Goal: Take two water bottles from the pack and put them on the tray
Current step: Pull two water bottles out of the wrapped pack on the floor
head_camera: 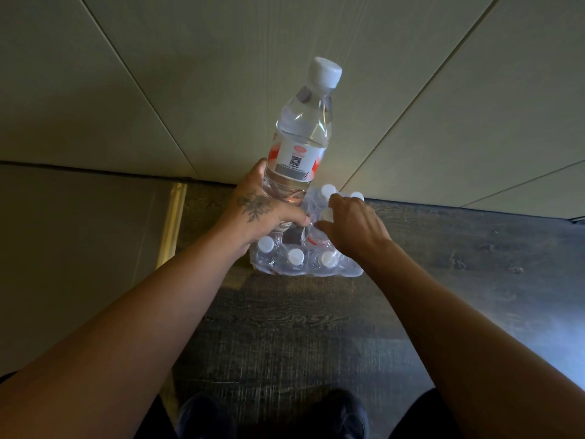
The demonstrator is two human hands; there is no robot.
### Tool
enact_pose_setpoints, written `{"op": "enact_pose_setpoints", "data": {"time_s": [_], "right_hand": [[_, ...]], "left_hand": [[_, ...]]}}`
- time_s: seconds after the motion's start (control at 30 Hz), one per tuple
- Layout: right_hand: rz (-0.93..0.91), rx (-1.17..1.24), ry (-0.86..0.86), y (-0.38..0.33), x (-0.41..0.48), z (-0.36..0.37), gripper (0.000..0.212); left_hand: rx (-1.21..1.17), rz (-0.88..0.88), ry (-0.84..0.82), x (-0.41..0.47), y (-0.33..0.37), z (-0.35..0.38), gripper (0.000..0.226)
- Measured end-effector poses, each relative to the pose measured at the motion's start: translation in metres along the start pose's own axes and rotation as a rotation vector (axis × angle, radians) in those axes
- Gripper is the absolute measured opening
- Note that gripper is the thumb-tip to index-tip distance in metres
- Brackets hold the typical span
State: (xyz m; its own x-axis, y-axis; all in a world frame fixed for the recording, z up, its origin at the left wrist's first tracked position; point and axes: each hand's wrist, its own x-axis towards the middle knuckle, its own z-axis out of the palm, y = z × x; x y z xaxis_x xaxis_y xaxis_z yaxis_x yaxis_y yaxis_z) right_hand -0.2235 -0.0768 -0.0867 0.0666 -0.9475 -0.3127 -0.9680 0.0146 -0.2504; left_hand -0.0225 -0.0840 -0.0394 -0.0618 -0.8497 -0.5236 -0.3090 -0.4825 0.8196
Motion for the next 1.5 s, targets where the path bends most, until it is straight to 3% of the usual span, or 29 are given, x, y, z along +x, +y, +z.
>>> {"op": "enact_pose_setpoints", "data": {"time_s": [0.23, 0.33, 0.67, 0.93, 1.17, 1.4, 1.5], "right_hand": [[-0.065, 0.204, 0.281, -0.029, 0.0, -0.095, 0.029], [-0.048, 0.241, 0.392, -0.038, -0.004, -0.138, 0.03], [-0.161, 0.208, 0.486, -0.046, -0.019, -0.169, 0.03], [-0.214, 0.206, 0.462, -0.038, -0.011, -0.138, 0.028], [-0.211, 0.381, 0.444, -0.03, -0.004, -0.122, 0.032], [-0.115, 0.646, 0.216, -0.013, 0.006, -0.098, 0.062], [-0.149, 0.677, 0.162, 0.0, 0.011, -0.078, 0.084]], "left_hand": [[0.005, 0.01, -0.03, 0.004, 0.004, -0.011, 0.088], [-0.034, 0.028, -0.039, 0.003, 0.006, -0.019, 0.094], [-0.133, 0.11, -0.063, -0.002, 0.023, -0.02, 0.089], [-0.081, 0.091, -0.079, -0.002, 0.025, -0.014, 0.09], [-0.065, 0.115, -0.061, -0.006, 0.029, -0.007, 0.092], [-0.068, 0.129, -0.052, -0.007, 0.03, -0.009, 0.093], [-0.071, 0.129, -0.044, -0.006, 0.03, -0.008, 0.09]]}}
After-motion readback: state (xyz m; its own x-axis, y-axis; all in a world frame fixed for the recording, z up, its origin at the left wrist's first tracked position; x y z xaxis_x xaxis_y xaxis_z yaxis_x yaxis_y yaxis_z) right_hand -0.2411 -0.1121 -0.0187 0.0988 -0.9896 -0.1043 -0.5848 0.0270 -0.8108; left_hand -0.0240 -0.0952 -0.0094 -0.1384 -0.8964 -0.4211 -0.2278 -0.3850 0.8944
